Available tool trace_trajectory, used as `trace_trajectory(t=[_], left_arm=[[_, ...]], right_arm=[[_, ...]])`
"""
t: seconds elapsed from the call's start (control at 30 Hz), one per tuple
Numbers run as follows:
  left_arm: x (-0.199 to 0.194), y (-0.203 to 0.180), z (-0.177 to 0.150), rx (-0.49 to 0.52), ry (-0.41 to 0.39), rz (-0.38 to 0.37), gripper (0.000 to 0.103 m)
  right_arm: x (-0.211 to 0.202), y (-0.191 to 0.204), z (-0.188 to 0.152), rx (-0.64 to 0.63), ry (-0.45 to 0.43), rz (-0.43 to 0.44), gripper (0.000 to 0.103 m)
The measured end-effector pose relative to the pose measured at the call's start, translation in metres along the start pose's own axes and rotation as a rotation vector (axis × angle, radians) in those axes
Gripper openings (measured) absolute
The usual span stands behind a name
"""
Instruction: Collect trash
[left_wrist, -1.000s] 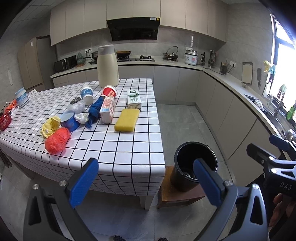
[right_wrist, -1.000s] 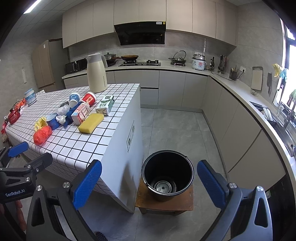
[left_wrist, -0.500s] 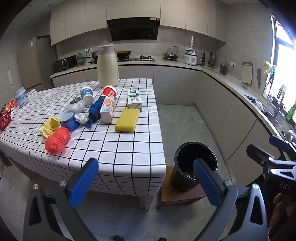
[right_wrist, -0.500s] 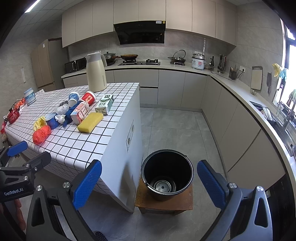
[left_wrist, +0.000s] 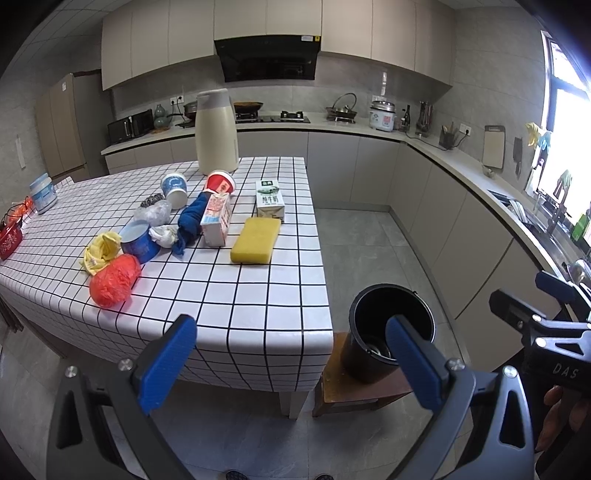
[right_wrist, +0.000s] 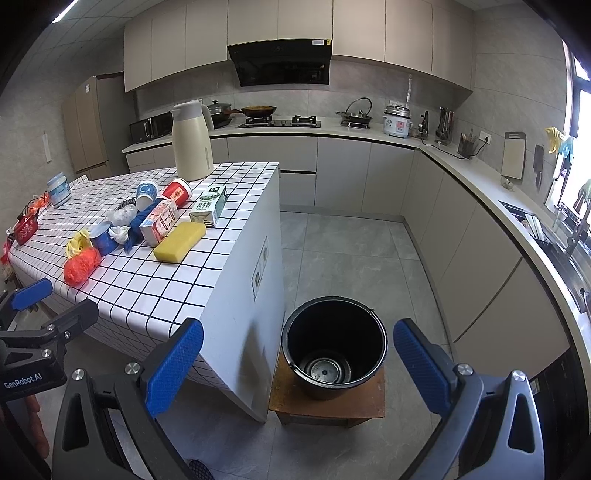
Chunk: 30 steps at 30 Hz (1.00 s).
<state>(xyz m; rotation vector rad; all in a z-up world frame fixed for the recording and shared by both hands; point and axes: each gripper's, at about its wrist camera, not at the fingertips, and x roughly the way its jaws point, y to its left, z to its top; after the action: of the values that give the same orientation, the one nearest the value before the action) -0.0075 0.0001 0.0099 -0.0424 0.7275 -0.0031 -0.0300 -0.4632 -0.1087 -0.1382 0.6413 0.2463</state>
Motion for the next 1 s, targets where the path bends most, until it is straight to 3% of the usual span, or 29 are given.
trace_trajectory(t=[0.8,1.0], left_arm=[[0.0,0.004,-0.001,-0.018,-0.008,0.011,0.103],[0.008,0.026,-0.001,-0.077,0.004,0.043,0.103]], right_arm=[[0.013,0.0,-0.002,0.006,0.025,-0.02,0.103],[0.02,0.002,0.0,0.029,-0.028,0.012,0.103]])
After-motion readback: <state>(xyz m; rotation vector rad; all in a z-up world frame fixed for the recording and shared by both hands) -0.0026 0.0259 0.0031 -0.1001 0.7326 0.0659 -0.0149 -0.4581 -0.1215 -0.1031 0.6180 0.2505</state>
